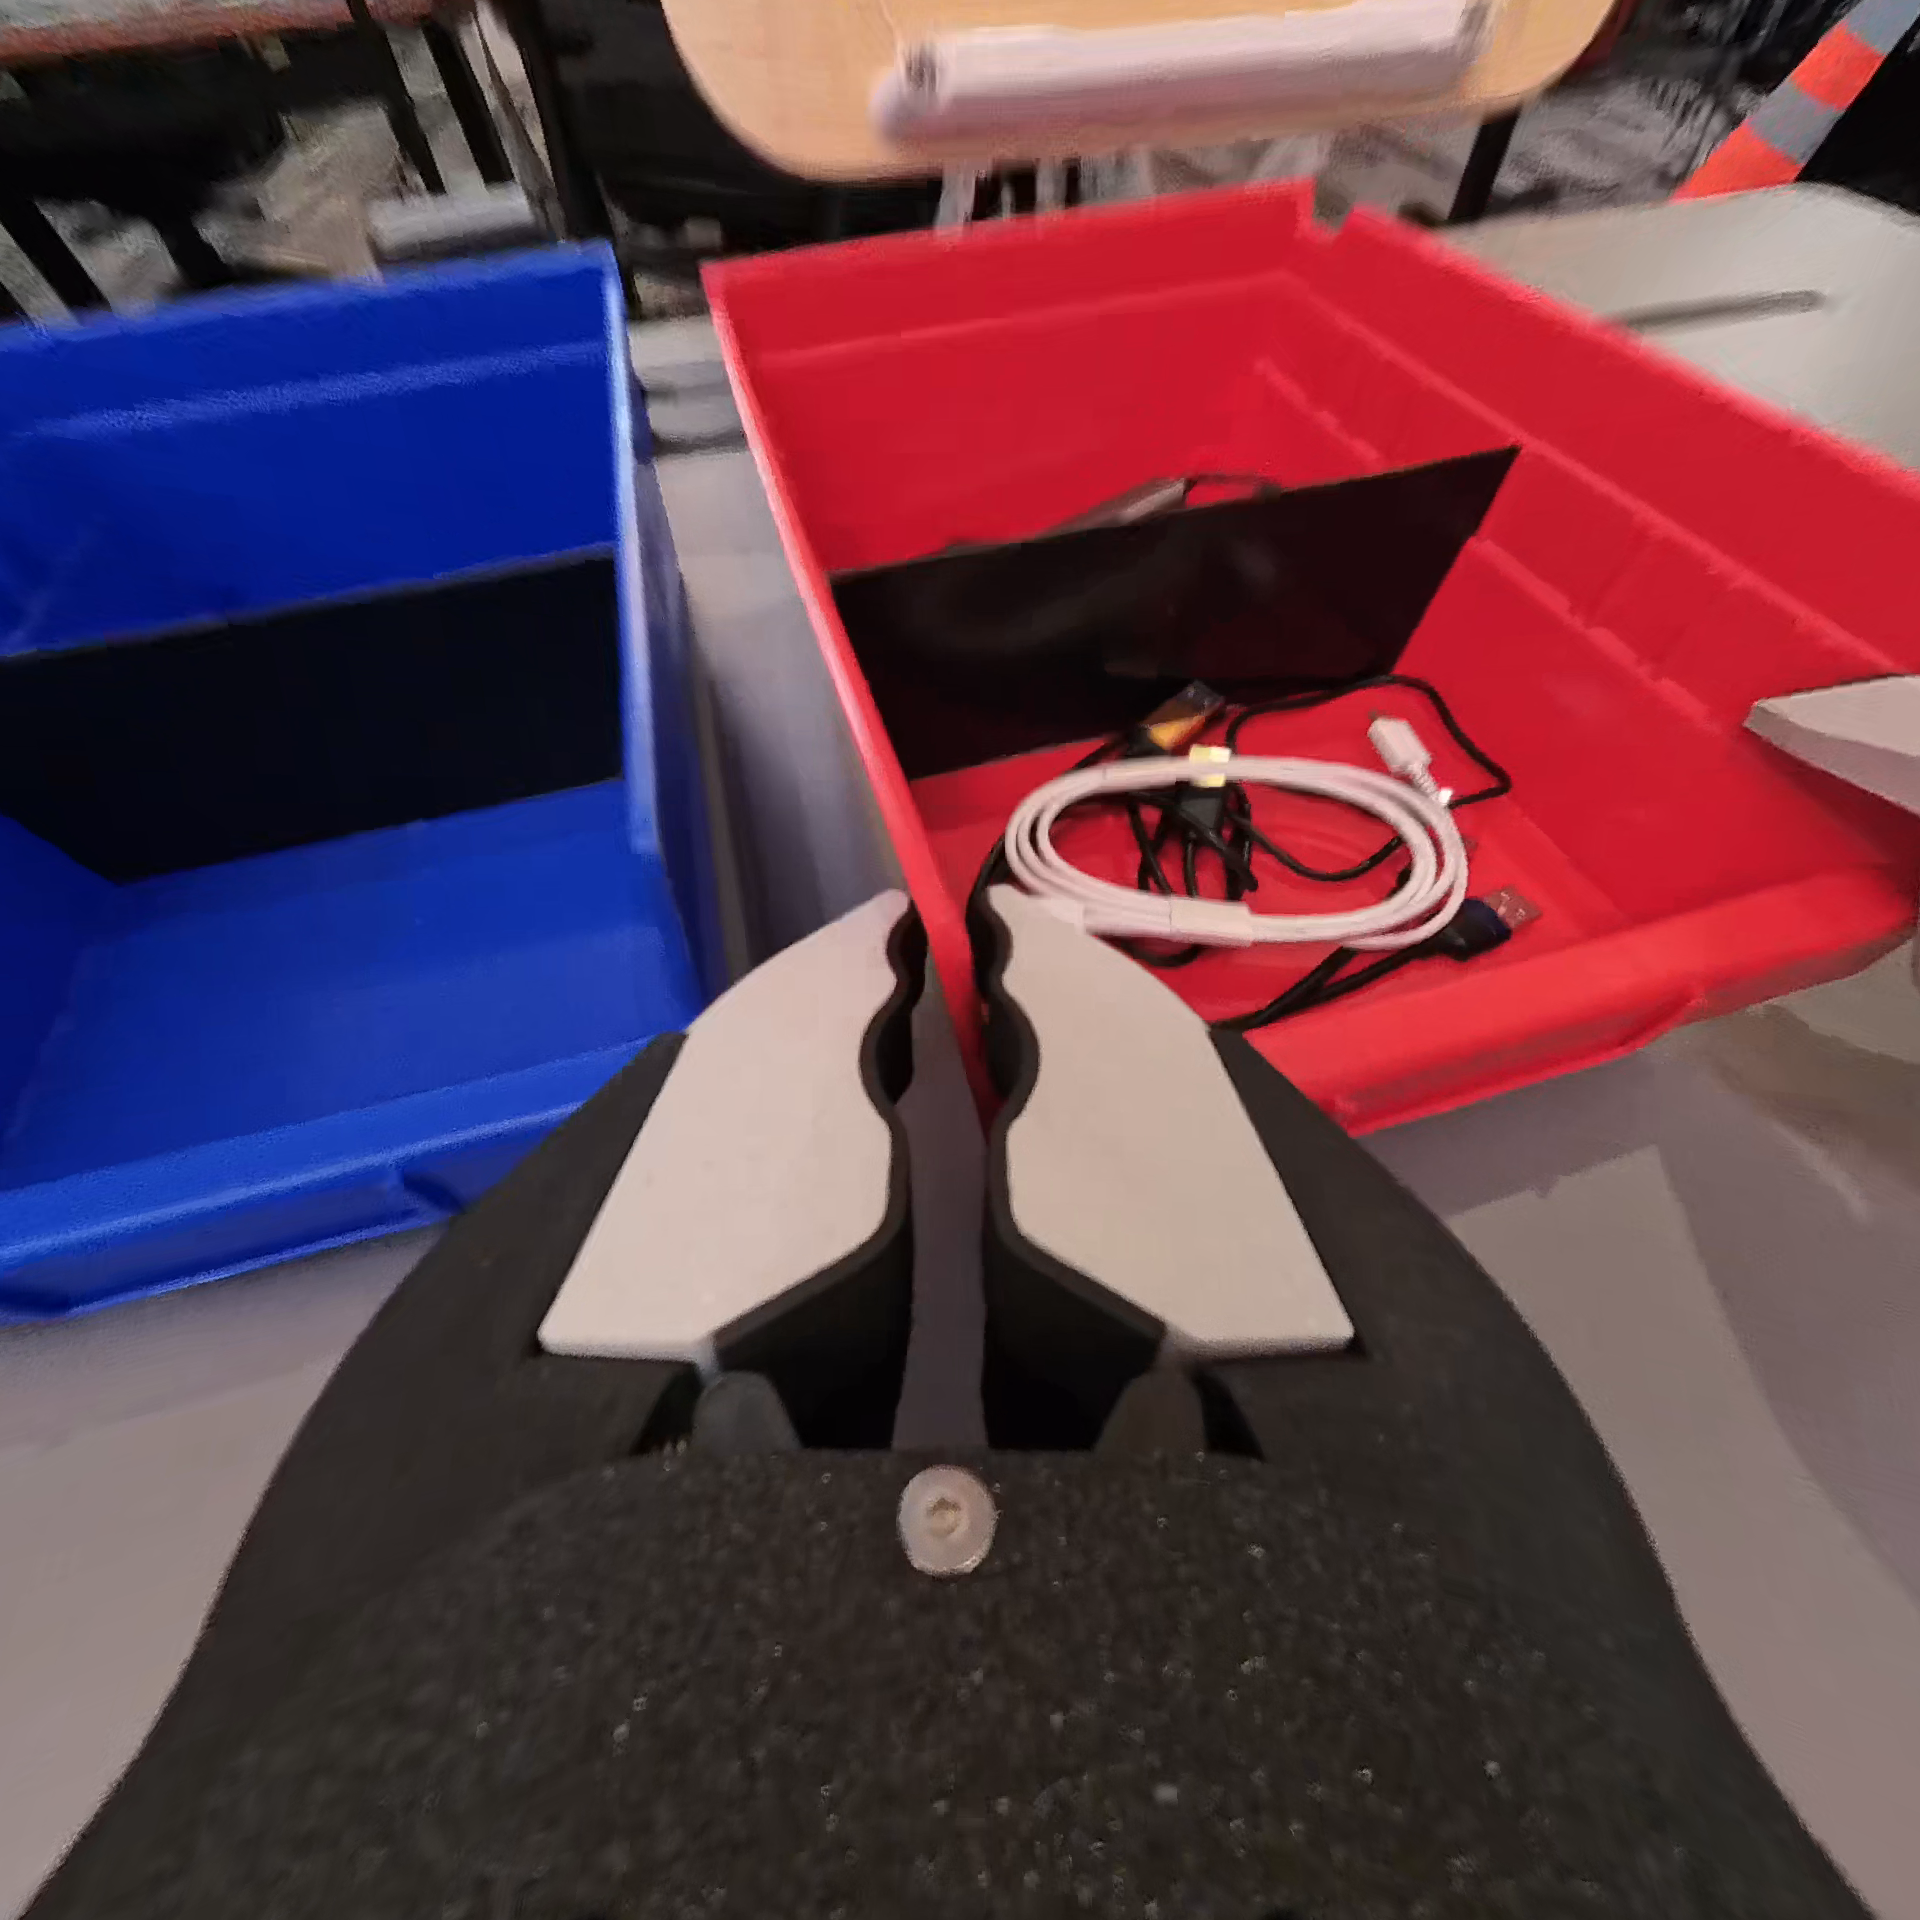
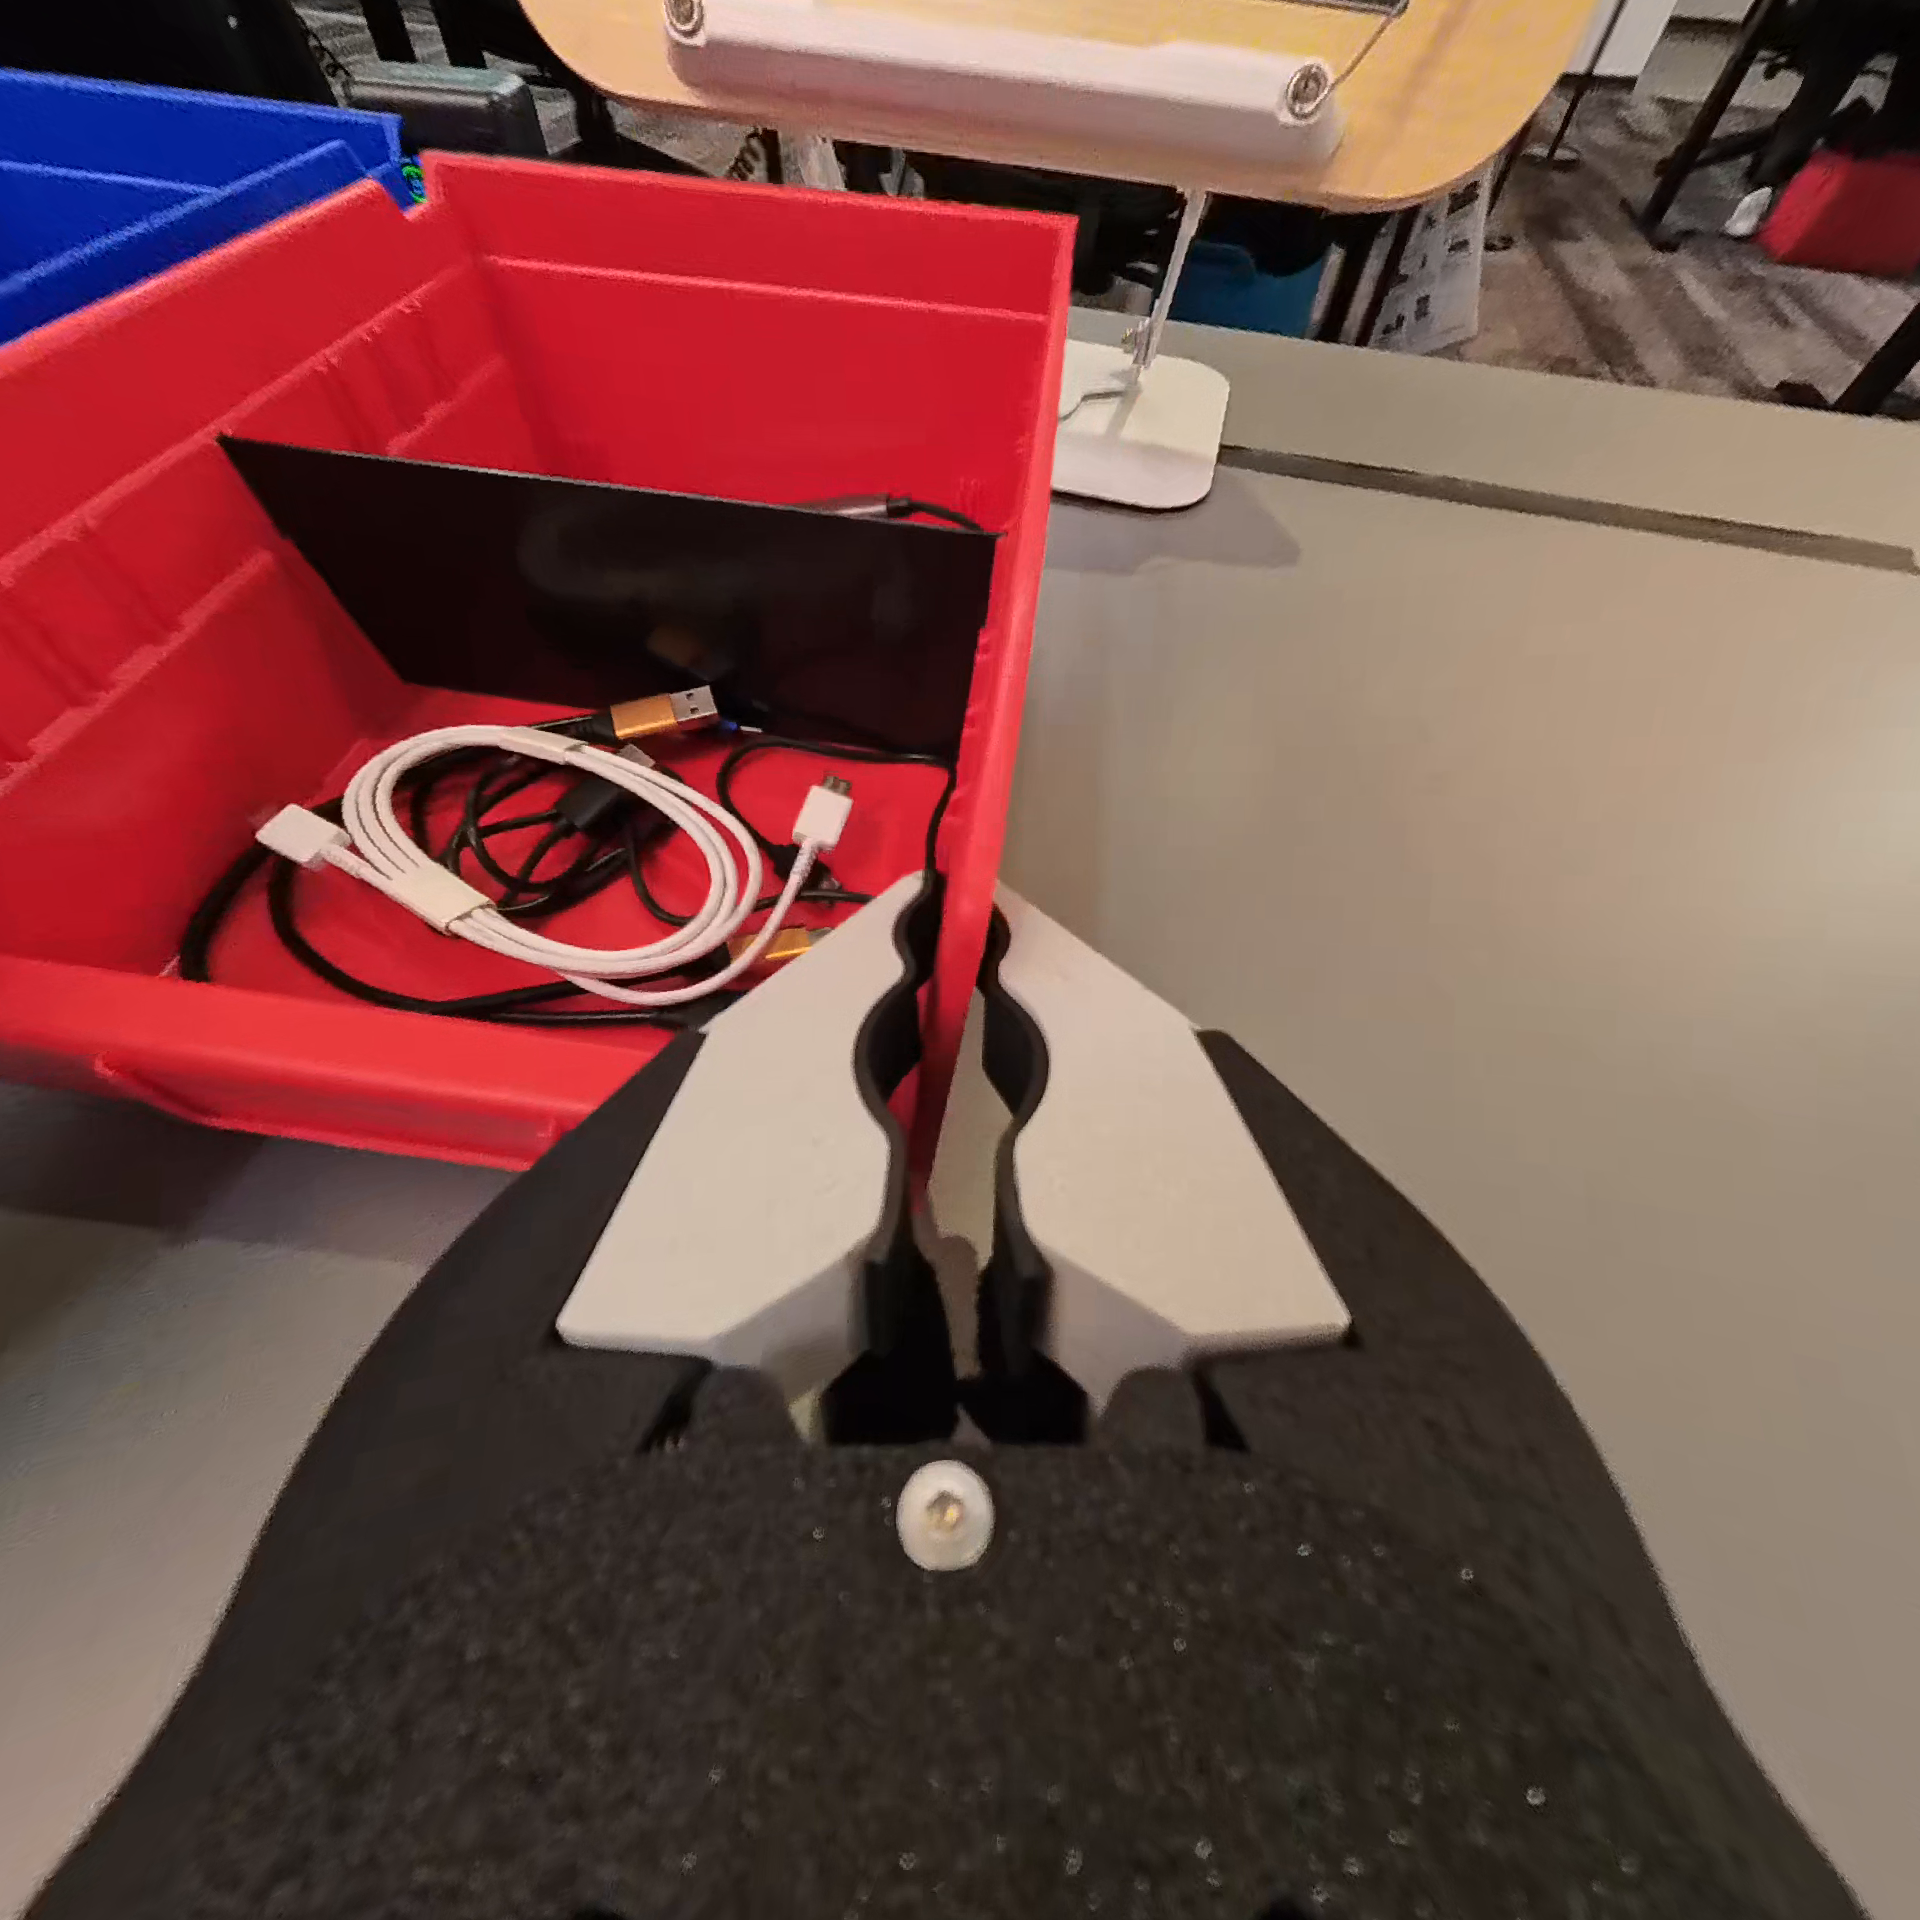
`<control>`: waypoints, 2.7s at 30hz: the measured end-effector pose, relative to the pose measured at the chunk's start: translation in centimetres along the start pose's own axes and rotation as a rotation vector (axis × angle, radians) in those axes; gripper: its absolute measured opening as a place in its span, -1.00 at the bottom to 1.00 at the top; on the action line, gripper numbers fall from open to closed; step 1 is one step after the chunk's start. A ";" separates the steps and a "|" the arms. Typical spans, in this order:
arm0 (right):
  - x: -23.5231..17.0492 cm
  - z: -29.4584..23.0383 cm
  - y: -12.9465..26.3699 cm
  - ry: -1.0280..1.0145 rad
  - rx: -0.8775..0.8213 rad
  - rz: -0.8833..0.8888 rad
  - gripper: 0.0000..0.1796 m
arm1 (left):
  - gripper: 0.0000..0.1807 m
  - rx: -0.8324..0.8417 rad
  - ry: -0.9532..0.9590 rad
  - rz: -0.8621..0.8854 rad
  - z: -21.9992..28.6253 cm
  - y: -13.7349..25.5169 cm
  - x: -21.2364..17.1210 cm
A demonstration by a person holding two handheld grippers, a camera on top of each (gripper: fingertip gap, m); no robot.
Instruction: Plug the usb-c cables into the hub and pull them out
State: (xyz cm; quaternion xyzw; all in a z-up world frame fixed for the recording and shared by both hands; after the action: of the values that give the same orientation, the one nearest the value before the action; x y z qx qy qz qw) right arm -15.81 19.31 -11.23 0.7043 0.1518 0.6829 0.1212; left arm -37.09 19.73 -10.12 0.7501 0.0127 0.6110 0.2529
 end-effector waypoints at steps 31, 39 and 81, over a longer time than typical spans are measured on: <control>-2.7 -18.2 4.2 0.156 0.477 -0.033 -0.49 | -0.95 0.147 0.223 -0.128 -21.3 5.9 -6.7; -2.7 -20.1 3.5 0.116 0.373 -0.034 -0.91 | -0.91 0.090 0.292 -0.186 -15.2 12.8 -10.1; 1.0 30.2 8.1 0.072 -0.209 0.127 -0.98 | -0.94 -0.139 -0.169 0.152 29.4 -6.2 7.3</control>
State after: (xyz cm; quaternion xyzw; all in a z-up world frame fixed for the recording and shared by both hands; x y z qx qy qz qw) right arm 14.76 13.37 -8.37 0.6710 0.0391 0.7261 0.1449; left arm -6.31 16.87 -9.62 0.7784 -0.1077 0.5624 0.2573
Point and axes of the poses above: each gripper's, where its closed fingertips meet, y back along the fingers, x out of its top, z = x × y across the jaws, the point moved 6 cm from there along y, back along the fingers, and after that the axes turned 5 degrees about -y, right-handed, at the moved point
